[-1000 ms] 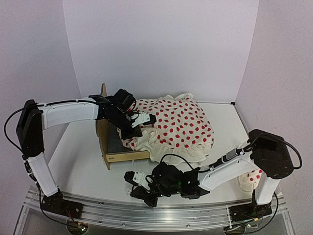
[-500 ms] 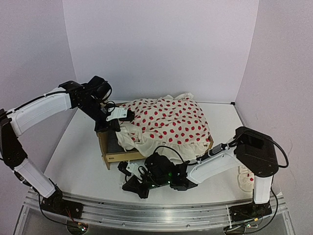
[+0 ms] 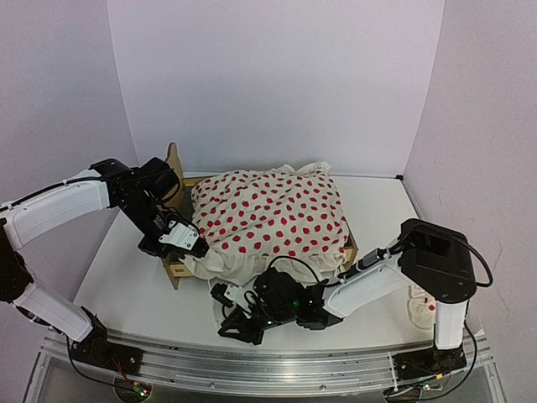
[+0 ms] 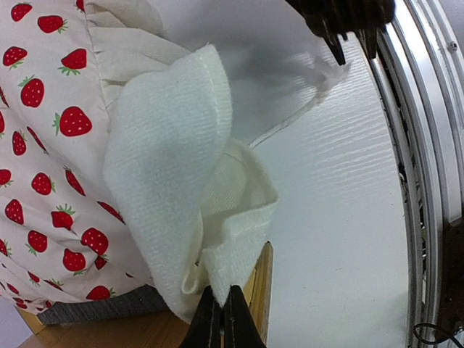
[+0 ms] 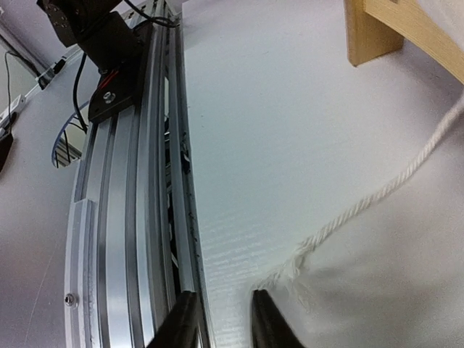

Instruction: Set up the pet bed

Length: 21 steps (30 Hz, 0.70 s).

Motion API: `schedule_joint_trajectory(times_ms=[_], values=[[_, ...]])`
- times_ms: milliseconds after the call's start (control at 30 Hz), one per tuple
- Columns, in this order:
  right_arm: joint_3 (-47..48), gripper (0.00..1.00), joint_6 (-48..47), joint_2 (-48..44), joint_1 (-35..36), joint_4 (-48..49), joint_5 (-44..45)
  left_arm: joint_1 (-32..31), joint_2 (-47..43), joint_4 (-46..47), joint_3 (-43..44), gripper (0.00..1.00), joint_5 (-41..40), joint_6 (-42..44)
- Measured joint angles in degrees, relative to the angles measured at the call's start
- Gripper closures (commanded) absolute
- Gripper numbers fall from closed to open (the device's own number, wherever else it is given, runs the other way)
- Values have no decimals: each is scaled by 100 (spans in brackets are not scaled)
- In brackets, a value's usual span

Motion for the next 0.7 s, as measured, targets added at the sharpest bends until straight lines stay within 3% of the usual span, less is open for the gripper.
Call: schedule_joint_trajectory(times_ms=[100,267,333,533,700], values=[[-462,53,166,-509,-122,-107,87,-15,0,113,-25,96,2,212],[-820,43,495,-2118,-716,-1090,684,-34,-33,251,-456,59,-23,694],[-679,42,625,-2694,-1000,-1699,1099,-52,-39,237,-595,49,-25,748],[241,42,1544,-3135,-1904,-4027,2329,-57,-254,244,-598,39,370,673],[372,43,2467,-3126,-2495,-5598,3078,-355,-670,272,-529,34,987,150]])
